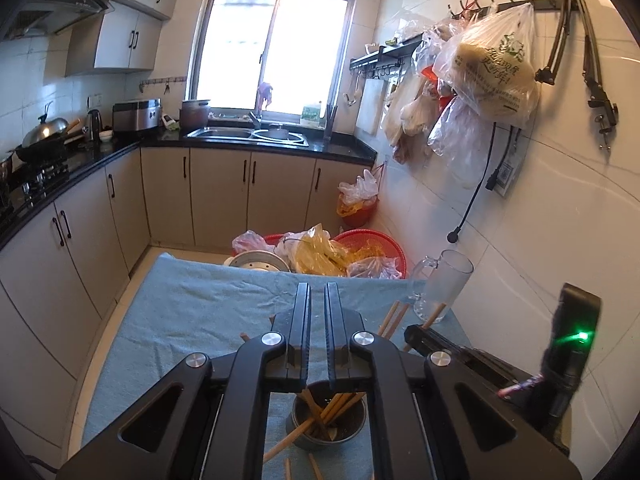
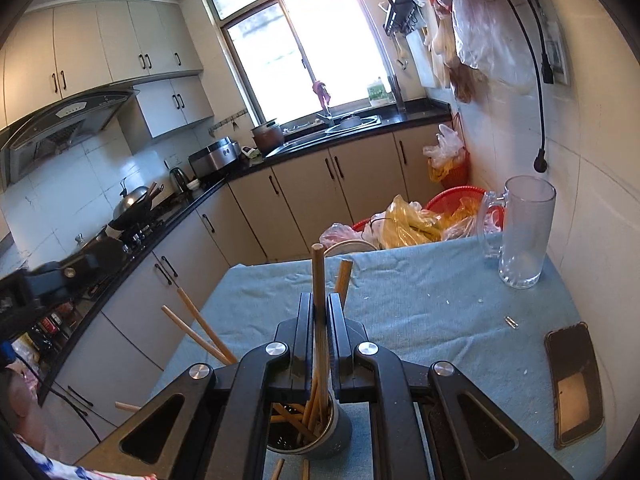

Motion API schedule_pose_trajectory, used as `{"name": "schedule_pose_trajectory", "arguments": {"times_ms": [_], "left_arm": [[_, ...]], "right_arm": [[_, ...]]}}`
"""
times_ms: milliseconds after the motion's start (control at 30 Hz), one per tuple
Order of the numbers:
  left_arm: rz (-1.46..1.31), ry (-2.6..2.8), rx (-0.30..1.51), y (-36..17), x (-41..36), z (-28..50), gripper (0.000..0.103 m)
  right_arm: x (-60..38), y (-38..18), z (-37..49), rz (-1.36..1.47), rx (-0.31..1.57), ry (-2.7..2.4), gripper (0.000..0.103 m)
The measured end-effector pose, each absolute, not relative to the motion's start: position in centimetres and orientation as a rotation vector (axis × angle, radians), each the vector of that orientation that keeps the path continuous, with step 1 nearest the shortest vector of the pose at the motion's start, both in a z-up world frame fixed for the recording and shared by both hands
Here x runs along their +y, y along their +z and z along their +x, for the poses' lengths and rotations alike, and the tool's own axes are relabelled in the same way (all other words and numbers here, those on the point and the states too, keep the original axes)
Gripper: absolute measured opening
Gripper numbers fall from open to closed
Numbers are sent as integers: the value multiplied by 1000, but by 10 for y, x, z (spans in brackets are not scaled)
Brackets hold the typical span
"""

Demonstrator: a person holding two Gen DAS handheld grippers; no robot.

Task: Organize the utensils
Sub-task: 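Lower the chopsticks into the black cup and open both grippers, then move the left gripper to another chopstick and close it while the right gripper grasps one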

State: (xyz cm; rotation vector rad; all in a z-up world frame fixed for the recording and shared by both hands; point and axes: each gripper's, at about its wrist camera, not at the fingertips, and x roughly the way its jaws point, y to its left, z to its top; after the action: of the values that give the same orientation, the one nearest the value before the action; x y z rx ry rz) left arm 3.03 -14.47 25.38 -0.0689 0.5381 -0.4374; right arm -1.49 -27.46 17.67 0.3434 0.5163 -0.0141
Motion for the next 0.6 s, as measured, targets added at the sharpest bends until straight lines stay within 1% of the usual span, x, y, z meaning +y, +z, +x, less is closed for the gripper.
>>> {"name": "schedule_pose_trajectory", "arguments": {"times_ms": [33, 67, 100, 133, 167, 200, 333, 367, 400, 533, 567, 600], "left_arm": [[-67, -438, 534, 256, -143, 28, 8], [-67, -437, 529, 258, -141, 24, 14], [-71, -434, 523, 261, -138, 20, 22], [-76, -433, 518, 263, -135, 16, 26], [-84, -433, 508, 266, -130, 10, 30], [-87, -432, 500, 268, -127, 6, 30], [-75, -412, 453, 280, -110, -20, 32], [-74, -409, 442, 283, -104, -28, 36], [-75, -407, 434, 286, -99, -34, 40], [-73, -389, 400, 293, -78, -64, 43], [-73, -384, 393, 293, -73, -71, 47], [-74, -372, 380, 292, -64, -82, 52]], "right_arm": [[-275, 176, -15, 349, 517, -13, 9], [-275, 176, -16, 353, 518, -11, 11], [-275, 176, -17, 353, 519, -9, 18], [-274, 178, -18, 351, 518, -8, 28], [-272, 180, -20, 347, 514, -9, 32], [-272, 181, -21, 343, 511, -11, 36], [-268, 187, -30, 330, 499, -16, 38], [-267, 190, -34, 330, 494, -16, 38], [-266, 192, -38, 329, 490, -16, 41], [-265, 203, -64, 328, 463, -24, 49], [-265, 205, -73, 326, 458, -28, 51], [-265, 207, -78, 323, 456, -31, 54]]}}
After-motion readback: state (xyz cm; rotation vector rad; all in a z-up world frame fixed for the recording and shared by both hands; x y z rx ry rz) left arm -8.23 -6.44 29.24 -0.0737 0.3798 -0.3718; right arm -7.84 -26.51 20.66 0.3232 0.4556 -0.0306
